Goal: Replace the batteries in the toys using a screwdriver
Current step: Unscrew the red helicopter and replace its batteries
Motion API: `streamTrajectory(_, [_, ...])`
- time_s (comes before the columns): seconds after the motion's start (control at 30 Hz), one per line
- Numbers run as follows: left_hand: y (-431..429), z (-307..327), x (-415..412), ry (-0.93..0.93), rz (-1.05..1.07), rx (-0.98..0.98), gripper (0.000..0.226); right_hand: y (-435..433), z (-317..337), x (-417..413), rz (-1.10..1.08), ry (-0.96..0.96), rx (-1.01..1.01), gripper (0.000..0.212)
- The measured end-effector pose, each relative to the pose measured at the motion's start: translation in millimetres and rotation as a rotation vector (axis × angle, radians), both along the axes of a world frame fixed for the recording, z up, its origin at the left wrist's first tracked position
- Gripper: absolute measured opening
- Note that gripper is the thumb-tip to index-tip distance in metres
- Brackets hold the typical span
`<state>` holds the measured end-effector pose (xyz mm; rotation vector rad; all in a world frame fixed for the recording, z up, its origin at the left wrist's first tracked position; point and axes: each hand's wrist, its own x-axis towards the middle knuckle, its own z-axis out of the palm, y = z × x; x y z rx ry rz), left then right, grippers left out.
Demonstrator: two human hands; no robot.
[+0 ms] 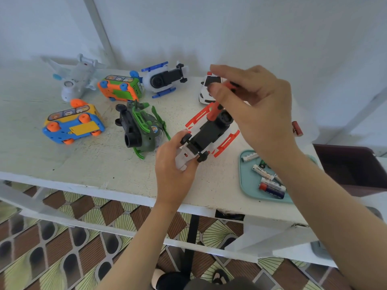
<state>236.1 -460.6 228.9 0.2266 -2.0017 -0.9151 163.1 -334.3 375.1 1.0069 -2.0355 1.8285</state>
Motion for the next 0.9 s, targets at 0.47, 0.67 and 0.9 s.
streamTrajectory(0.47, [-0.9,-2.5,-0.6,0.005,-0.005,-0.011,0.058,7.8,-5.5,-8.9,-0.052,0.061,0.098,0.028])
streamTrajectory(0.67, [-0.6,-1.8,-0.1,0.006,-0.009,-0.011,0.057,11.1,0.1,-1.9,0.248,-0.101,-0.102,0.040])
streamTrajectory(0.9, [-1.7,-3.0,-1.1,0.003,0.009,-0.022,0.063,12.4,-12.6,-10.2,-0.083,0.126,0.150,0.032])
